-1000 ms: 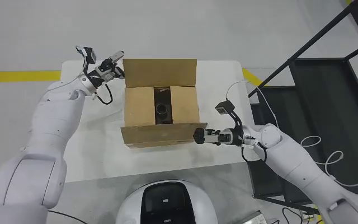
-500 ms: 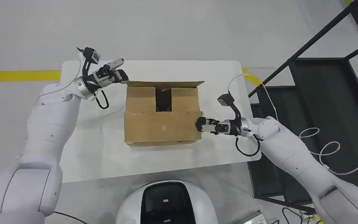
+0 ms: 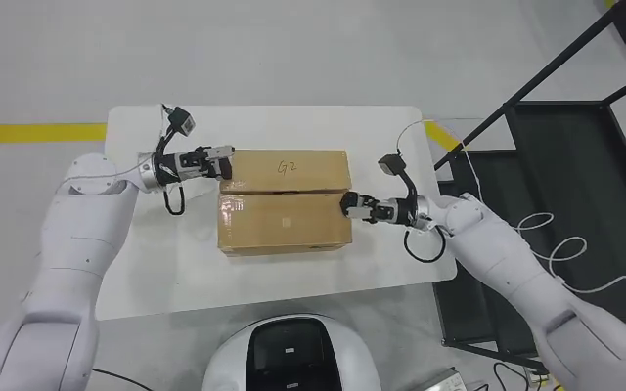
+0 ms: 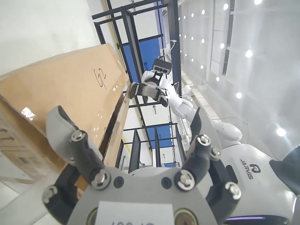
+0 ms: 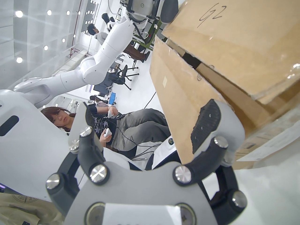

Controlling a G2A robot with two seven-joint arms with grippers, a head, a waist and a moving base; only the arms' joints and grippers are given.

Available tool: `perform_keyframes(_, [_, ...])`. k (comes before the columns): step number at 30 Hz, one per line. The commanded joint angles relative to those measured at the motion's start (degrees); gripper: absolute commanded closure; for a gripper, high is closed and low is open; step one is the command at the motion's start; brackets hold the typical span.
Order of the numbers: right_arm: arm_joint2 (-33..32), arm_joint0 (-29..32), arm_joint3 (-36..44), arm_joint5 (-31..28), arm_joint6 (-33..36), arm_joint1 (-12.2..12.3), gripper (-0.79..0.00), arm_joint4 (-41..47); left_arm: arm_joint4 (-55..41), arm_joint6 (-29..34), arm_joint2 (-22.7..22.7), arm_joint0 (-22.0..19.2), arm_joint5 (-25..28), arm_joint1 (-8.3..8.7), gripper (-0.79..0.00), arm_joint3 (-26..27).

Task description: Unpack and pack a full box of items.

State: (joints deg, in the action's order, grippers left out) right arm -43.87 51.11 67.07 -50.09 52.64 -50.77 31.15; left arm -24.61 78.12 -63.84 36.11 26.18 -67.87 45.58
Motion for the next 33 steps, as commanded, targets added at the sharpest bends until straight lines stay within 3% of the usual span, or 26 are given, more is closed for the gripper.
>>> perform_keyframes(1, [0.34,-0.97,-0.69,2.04,-0.36,-0.56,-0.785,0.82,0.22,-0.18,0.38,0.30,0.18,0.38,-0.785,0.63])
perform_keyframes(13, [3.81,-8.18,-7.40,13.53,6.45,-4.81,-0.785,6.44,-2.51,0.93,3.04,0.57,-0.93,1.80,-0.785,1.96])
perform_keyframes(19, [4.89,-11.58,-11.23,17.36,7.83,-6.43,-0.785,3.25,-5.03,0.19,3.60,0.58,-0.20,2.44,-0.785,3.00])
perform_keyframes(24, [5.34,-12.86,-11.76,18.19,8.03,-7.38,-0.785,0.39,-12.74,-0.62,0.65,1.46,0.62,3.24,-0.785,4.10])
perform_keyframes(33, [4.70,-12.86,-11.78,19.20,8.07,-8.46,-0.785,-0.18,-13.79,-3.12,-5.12,6.01,3.11,5.83,-0.785,7.48])
